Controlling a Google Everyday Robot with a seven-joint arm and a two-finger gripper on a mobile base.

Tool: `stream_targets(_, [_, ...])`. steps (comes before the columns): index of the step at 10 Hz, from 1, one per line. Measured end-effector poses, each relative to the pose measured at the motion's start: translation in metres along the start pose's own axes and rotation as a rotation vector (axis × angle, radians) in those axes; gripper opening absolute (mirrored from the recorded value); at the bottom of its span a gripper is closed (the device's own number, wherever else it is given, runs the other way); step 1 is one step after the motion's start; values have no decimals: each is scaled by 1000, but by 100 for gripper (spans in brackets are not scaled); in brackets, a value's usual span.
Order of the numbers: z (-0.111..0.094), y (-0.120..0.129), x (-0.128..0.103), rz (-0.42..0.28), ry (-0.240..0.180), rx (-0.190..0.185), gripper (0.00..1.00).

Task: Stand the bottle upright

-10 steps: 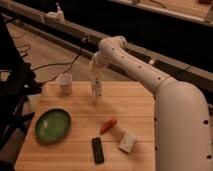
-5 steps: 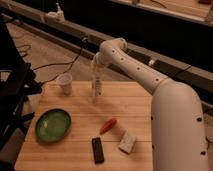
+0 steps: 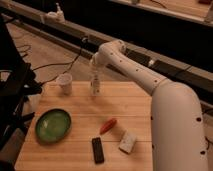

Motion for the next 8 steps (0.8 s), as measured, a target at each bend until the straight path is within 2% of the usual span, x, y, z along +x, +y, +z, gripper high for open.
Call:
stream_targets(6, [-1,-1,0,-3,-1,0,0])
stream_targets(8, [3,-4,-7,-16,-29,-4,0])
